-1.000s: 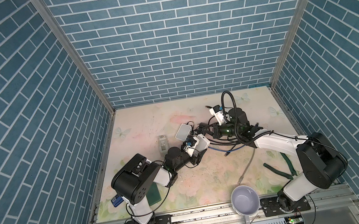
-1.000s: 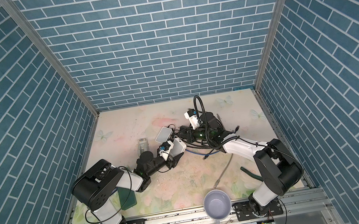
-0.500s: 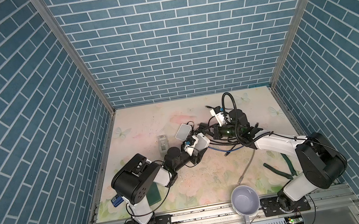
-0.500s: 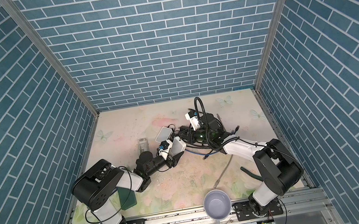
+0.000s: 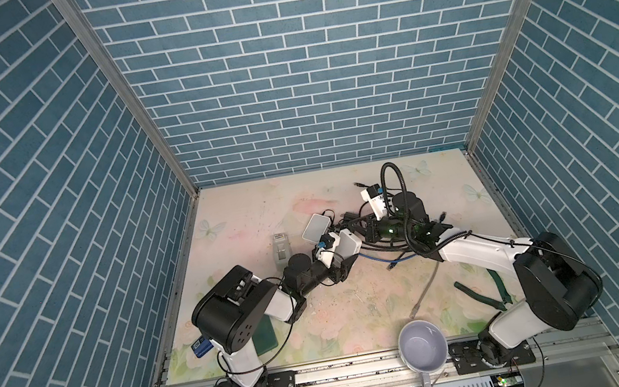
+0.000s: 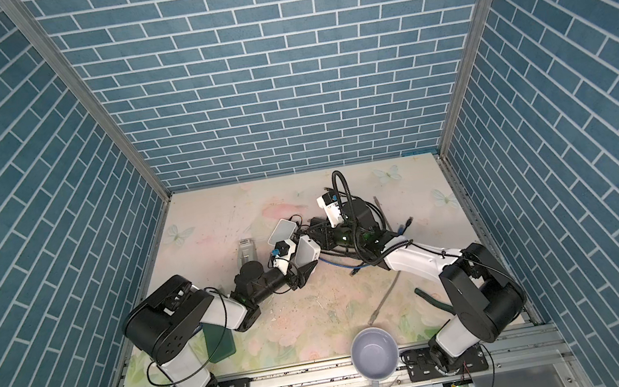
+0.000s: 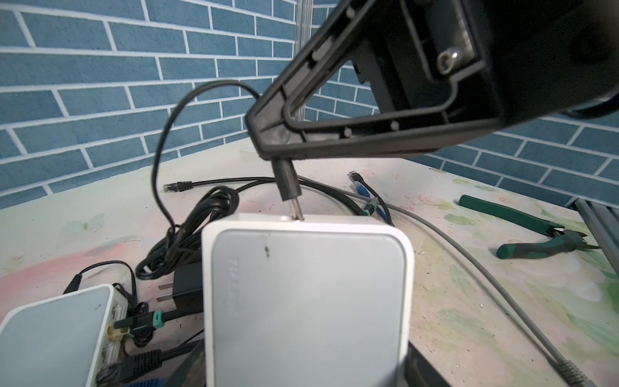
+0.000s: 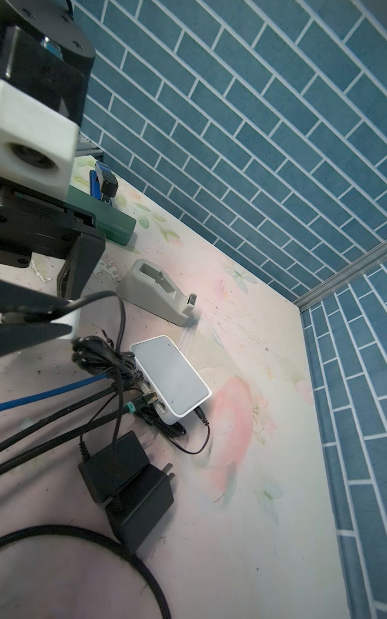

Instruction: Insert the plug into the switch port

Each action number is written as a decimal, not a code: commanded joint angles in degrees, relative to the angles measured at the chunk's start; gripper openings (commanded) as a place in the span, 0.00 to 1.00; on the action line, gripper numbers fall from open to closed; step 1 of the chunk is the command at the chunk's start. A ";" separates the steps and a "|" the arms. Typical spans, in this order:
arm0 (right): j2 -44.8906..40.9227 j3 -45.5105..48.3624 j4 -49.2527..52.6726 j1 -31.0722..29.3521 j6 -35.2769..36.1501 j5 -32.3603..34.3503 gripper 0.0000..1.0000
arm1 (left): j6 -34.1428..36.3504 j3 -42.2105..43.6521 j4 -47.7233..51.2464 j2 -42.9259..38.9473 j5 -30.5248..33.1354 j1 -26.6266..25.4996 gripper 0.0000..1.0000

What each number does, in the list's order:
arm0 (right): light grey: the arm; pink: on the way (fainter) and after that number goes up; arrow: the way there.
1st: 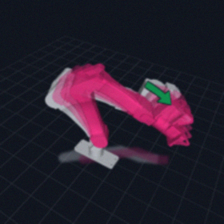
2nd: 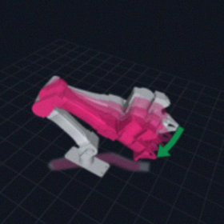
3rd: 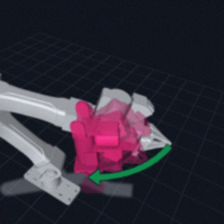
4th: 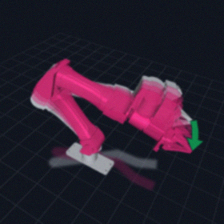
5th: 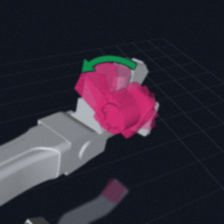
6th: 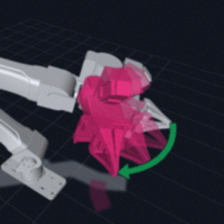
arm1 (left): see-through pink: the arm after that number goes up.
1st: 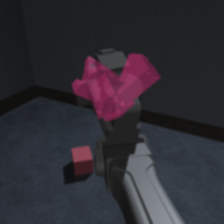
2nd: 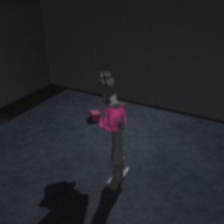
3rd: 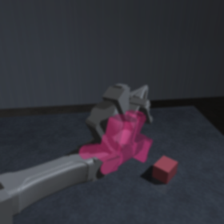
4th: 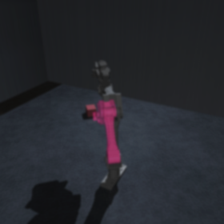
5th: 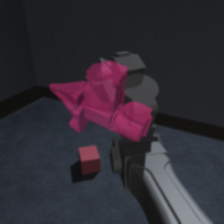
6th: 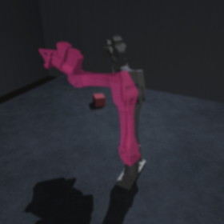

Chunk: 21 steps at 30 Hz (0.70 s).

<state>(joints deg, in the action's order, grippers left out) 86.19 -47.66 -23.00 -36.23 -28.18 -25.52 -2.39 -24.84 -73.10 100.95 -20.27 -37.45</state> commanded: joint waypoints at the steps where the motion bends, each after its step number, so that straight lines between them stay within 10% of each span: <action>1: -1.24 3.59 3.72 -1.28 0.98 0.04 0.00 | -0.55 -3.07 -7.46 -4.13 1.42 -0.17 0.44; 21: -0.46 8.04 -4.88 -4.16 -6.58 0.03 0.00 | 2.09 -8.11 -7.51 -10.22 5.46 -0.17 0.43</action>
<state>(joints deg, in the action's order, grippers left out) 83.26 -42.46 -36.51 -37.52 -32.82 -20.86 -1.13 -27.33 -67.53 95.09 -17.34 -37.80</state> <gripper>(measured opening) 0.062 0.731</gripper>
